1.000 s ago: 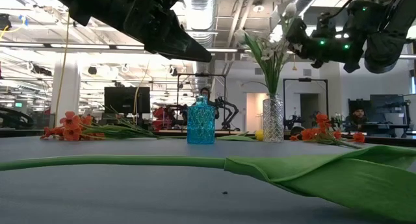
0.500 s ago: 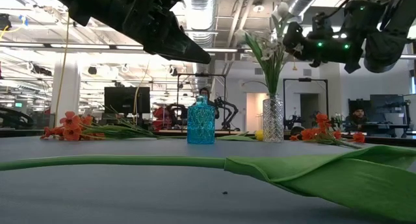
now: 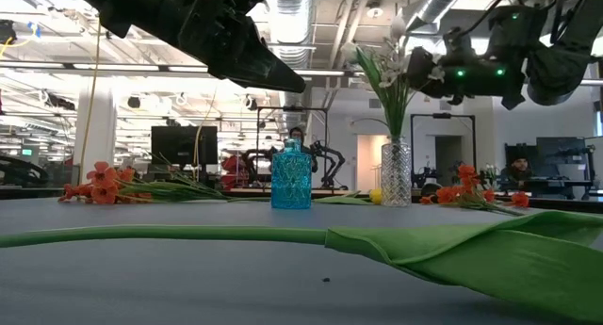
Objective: Sort flowers into vase by color
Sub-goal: Put the white tulip into the transparent vase
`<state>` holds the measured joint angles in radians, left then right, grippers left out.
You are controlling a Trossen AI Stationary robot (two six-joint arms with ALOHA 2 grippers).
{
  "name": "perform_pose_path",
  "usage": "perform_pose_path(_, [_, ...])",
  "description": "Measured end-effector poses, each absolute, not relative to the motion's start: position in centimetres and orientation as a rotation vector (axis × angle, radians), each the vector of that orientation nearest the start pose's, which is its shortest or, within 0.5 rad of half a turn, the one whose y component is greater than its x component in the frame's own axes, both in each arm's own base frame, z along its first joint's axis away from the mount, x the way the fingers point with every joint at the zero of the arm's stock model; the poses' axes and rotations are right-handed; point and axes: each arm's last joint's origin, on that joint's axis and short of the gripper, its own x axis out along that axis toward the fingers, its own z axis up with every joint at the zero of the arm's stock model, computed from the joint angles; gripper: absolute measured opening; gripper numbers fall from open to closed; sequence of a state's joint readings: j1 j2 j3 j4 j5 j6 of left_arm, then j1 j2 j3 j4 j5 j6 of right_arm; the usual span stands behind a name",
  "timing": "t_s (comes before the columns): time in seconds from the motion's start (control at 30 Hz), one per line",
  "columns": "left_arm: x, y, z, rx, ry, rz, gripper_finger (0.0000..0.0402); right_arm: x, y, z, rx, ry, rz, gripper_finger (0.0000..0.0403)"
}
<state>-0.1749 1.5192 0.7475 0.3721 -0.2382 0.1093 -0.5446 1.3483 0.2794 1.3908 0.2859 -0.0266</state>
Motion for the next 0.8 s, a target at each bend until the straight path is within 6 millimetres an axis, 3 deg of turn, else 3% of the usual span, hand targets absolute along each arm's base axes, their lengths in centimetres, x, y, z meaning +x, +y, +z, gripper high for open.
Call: perform_pose_path(0.8, [30.8, -4.8, 20.2, 0.190, 0.398, 0.041, 0.0125, 19.0, -12.2, 19.4, -0.083, -0.179, -0.825, 0.0018])
